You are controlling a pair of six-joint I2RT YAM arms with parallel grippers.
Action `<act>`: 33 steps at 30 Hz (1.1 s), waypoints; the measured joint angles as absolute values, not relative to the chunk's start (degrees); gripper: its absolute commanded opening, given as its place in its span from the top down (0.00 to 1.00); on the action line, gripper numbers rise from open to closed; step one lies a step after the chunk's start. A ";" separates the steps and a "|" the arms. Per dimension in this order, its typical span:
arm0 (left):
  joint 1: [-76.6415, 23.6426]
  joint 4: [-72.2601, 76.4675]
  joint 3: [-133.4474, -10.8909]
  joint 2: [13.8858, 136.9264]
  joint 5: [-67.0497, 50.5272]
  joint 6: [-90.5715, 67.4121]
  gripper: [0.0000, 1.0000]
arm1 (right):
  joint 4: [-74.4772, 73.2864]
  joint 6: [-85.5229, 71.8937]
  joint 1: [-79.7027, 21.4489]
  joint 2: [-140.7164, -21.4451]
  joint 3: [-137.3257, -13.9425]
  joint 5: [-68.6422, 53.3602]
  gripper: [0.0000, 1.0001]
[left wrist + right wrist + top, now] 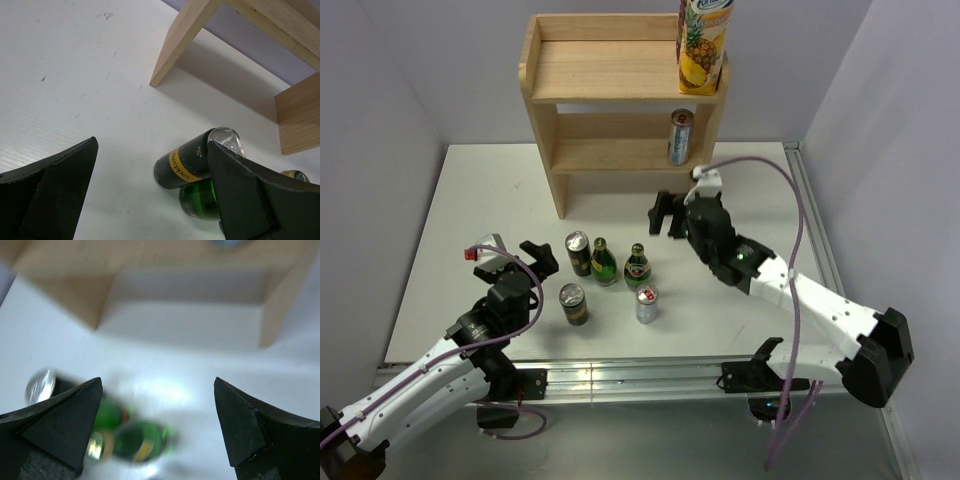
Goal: Place and organize the beverage onto the shelf
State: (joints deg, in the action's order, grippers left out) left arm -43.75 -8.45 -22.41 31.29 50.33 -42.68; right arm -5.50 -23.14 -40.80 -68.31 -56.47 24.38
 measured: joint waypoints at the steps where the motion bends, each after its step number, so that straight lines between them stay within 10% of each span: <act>1: -43.75 -8.45 -22.41 31.29 50.37 -42.68 0.02 | -6.04 -23.73 -42.26 -66.28 -53.71 22.63 0.00; 15: -43.75 -8.38 -22.41 32.86 50.48 -42.68 0.02 | -8.29 -33.41 -59.53 -40.49 -32.05 14.15 0.00; 33: -43.75 -8.05 -22.41 34.02 50.50 -42.70 0.02 | 1.63 -42.37 -67.00 -49.28 -17.65 18.35 0.00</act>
